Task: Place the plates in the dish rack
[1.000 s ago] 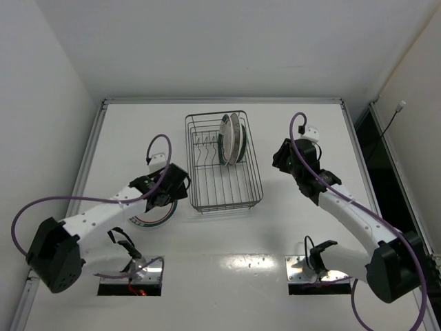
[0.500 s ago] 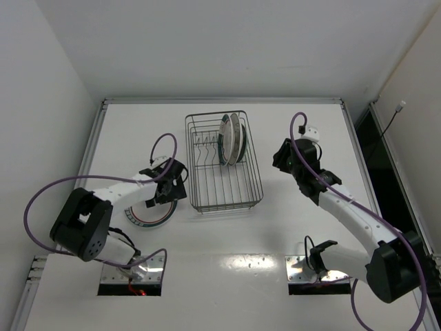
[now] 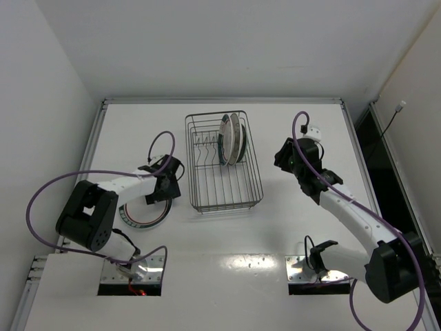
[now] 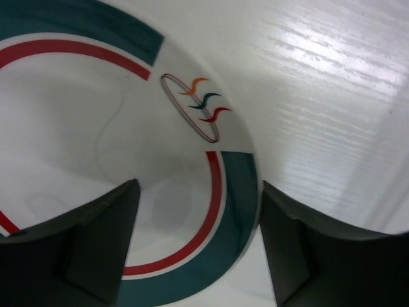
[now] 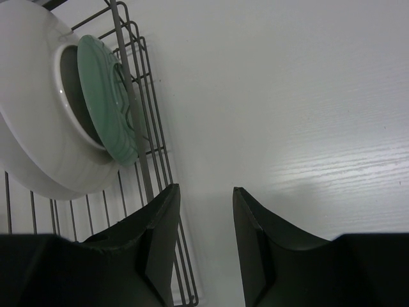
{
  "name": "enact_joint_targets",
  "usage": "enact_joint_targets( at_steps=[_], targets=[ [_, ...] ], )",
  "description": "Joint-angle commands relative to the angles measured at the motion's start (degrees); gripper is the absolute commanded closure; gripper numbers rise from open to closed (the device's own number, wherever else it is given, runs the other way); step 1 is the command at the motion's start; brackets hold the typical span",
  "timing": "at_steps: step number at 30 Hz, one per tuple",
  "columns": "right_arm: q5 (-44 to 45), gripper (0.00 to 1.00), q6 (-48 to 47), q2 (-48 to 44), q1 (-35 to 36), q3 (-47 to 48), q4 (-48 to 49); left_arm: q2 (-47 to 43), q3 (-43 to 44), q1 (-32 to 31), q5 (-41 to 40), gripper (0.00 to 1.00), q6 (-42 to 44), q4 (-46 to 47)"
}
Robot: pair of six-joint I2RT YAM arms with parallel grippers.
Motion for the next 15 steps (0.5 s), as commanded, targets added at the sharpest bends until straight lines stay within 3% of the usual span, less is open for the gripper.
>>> enact_joint_targets(
  at_steps=[1,2,5,7,8,10,15],
  targets=[
    [-0.2,0.65,0.1,-0.3,-0.3,0.4,2.0,3.6,-0.2,1.2,-3.2,0.36,-0.1,-2.2],
    [-0.2,0.65,0.1,-0.3,-0.3,0.4,2.0,3.6,-0.2,1.2,-3.8,0.46,-0.7,-2.2],
    [-0.2,0.65,0.1,-0.9,-0.3,0.4,2.0,6.2,-0.2,1.2,-5.0,0.5,-2.0,-2.2],
    [-0.2,0.65,0.1,-0.9,-0.8,0.4,2.0,7.7,-0.2,1.2,-5.0,0.58,-2.0,-1.5],
    [-0.2,0.65,0.1,-0.9,-0.8,0.4,2.0,8.4,0.5,1.2,-5.7,0.75,-2.0,-1.5],
    [-0.2,0.65,0.1,-0.9,-0.8,0.4,2.0,8.9,1.1,1.2,-5.7,0.96,-2.0,-1.5],
    [-0.2,0.65,0.1,-0.9,-0.8,0.4,2.0,9.5,1.6,1.2,-5.7,1.0,-1.3,-1.5]
  ],
)
